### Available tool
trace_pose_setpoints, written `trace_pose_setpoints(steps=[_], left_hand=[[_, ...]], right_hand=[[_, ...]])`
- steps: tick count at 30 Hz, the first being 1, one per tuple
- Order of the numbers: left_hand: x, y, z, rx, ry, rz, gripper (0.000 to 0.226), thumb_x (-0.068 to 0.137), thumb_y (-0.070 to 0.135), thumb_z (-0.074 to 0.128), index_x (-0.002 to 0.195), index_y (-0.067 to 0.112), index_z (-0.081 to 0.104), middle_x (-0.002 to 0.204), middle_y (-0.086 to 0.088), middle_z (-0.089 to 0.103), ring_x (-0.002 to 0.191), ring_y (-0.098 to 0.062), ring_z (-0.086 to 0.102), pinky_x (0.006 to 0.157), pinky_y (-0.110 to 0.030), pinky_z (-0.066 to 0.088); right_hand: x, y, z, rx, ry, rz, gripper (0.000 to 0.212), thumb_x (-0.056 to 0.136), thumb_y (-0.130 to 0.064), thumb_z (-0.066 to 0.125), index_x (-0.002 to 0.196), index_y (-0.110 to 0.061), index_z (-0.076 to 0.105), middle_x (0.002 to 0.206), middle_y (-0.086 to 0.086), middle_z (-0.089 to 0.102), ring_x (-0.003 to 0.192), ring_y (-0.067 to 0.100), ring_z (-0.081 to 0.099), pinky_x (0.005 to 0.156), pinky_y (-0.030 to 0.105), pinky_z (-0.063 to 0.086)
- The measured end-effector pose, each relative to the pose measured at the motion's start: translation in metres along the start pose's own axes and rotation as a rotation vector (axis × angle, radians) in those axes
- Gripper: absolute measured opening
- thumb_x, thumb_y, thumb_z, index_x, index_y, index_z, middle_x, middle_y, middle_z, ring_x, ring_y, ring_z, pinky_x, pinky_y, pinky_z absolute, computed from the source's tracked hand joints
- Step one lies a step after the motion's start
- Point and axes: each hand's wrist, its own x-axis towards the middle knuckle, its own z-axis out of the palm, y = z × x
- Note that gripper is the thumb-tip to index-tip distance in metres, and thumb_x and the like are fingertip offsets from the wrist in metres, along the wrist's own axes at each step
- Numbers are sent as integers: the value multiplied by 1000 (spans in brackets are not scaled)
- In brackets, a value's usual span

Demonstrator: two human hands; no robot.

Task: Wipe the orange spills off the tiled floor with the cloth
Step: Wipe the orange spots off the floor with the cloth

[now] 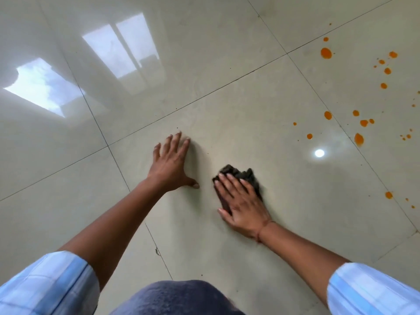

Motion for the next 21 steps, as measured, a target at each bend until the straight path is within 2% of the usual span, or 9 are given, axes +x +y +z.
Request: trace_pose_setpoints(steps=[2, 5, 6, 8, 10, 12, 15, 18, 21], left_hand=[[-10, -23, -4, -22, 24, -93, 141, 46, 72, 78, 152, 23, 0, 161, -2, -13, 147, -26, -10, 116, -52, 0], [-17, -50, -8, -21, -38, -163, 145, 45, 71, 80, 152, 22, -4, 160, -2, -14, 147, -26, -9, 117, -53, 3], [-17, -54, -8, -16, -54, -168, 146, 44, 71, 80, 152, 22, -5, 160, -2, -15, 147, -27, -9, 117, -53, 4], [-16, -60, -10, -10, -86, -182, 149, 42, 72, 80, 152, 21, -7, 160, -2, -15, 147, -28, -10, 116, -55, 3], [-14, -64, -12, -9, -101, -197, 151, 40, 73, 80, 152, 22, -8, 160, -2, -16, 147, -29, -11, 115, -58, 2], [-13, -68, -15, -25, -140, -208, 154, 39, 71, 82, 151, 23, -13, 159, -1, -21, 146, -32, -13, 114, -61, 5], [-10, -70, -13, -31, -223, -186, 163, 35, 71, 83, 147, 24, -26, 153, -2, -35, 143, -35, -23, 114, -62, 7], [-8, -72, -8, -58, -250, -193, 167, 32, 69, 85, 144, 25, -32, 150, -1, -41, 140, -35, -29, 113, -64, 3], [-7, -74, -5, -84, -221, -193, 167, 30, 68, 85, 145, 25, -28, 152, -1, -38, 141, -34, -28, 112, -64, 3]], right_hand=[[4, 26, -6, 0, 23, 38, 70, 93, -52, 34, 153, -19, 29, 161, 4, 24, 148, 22, 24, 117, 40, 14], [80, 29, -29, 80, 72, 269, 70, 96, -51, 39, 155, -19, 20, 164, 2, 14, 151, 21, 11, 119, 40, 5], [102, 14, -30, 88, 62, 274, 71, 96, -51, 40, 156, -19, 18, 164, 3, 11, 151, 21, 7, 119, 41, 3], [114, -26, -24, 55, 25, 127, 73, 95, -52, 40, 155, -19, 17, 165, 5, 10, 151, 22, 5, 118, 40, 0], [77, -47, -8, 16, -17, -62, 71, 94, -53, 38, 154, -20, 23, 163, 4, 18, 151, 21, 13, 118, 41, 6], [34, -36, -3, 10, -36, -130, 69, 92, -53, 38, 152, -20, 32, 160, 4, 27, 148, 22, 24, 116, 41, 15], [49, 15, -15, 11, 38, 11, 67, 93, -51, 35, 151, -18, 36, 158, 7, 31, 145, 26, 32, 114, 40, 15], [147, 21, -43, 91, 106, 264, 68, 98, -52, 35, 155, -19, 21, 164, 5, 16, 151, 22, 12, 119, 42, 6], [202, -31, -45, 90, 62, 166, 71, 97, -53, 36, 156, -18, 16, 165, 6, 9, 151, 23, 5, 120, 43, 2]])
